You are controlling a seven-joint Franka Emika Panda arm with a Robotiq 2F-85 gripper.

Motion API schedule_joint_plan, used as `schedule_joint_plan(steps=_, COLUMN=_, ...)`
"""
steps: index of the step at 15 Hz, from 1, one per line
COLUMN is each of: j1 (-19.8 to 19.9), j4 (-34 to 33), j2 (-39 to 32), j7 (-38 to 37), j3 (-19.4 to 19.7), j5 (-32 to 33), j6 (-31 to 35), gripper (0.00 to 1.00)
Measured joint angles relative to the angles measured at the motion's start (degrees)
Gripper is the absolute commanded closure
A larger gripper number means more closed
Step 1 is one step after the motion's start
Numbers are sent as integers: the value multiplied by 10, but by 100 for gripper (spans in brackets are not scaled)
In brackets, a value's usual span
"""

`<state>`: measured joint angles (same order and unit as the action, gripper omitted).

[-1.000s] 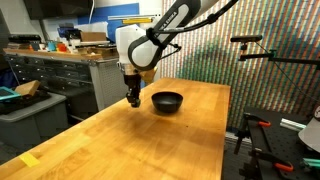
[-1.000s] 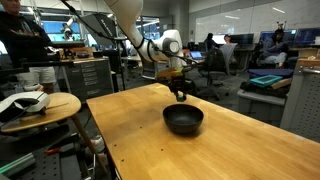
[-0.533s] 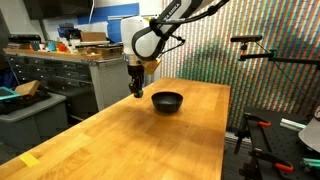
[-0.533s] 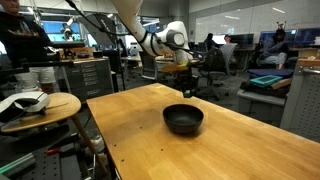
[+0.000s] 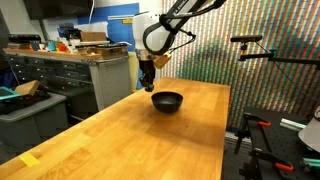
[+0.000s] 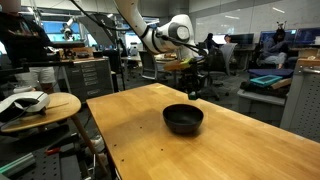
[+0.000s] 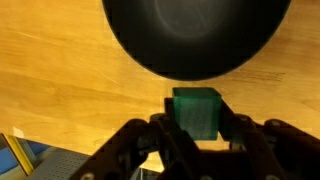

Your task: Put the green block in the bowl

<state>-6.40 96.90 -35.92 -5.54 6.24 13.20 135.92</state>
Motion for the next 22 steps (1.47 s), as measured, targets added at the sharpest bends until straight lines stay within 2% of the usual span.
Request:
schedule_joint_plan(steps=8, j1=1, j4=95, j2=66, j7=-35, j3=9, j5=0, j6=-7, gripper=81)
schedule_joint_plan(steps=16, j1=1, j4=151, j2=66, j7=-70, j3=8, j5=0, j6=-8, gripper=79)
schedule_joint_plan(steps=17, j1=1, j4=154, j2=65, j7=-72, j3=7, j5=-1, j6=-8, gripper=67)
schedule_joint_plan(steps=18, j1=1, j4=156, j2=64, j7=-74, j3=7, j5=-2, j6=-8, gripper=62)
schedule_joint_plan(steps=19, j1=1, j4=158, j2=63, j7=-75, j3=6, j5=-4, j6=-7, gripper=51)
schedule_joint_plan(steps=20, j1=1, j4=160, j2=63, j7=-76, j3=5, j5=-7, j6=-7, gripper=32)
schedule_joint_plan(steps=21, j1=1, j4=160, j2=62, j7=-78, j3=5, j5=-10, j6=-7, gripper=27)
schedule_joint_plan(steps=22, j1=1, j4=160, j2=62, j7=-80, j3=4, j5=-13, j6=-6, gripper=19)
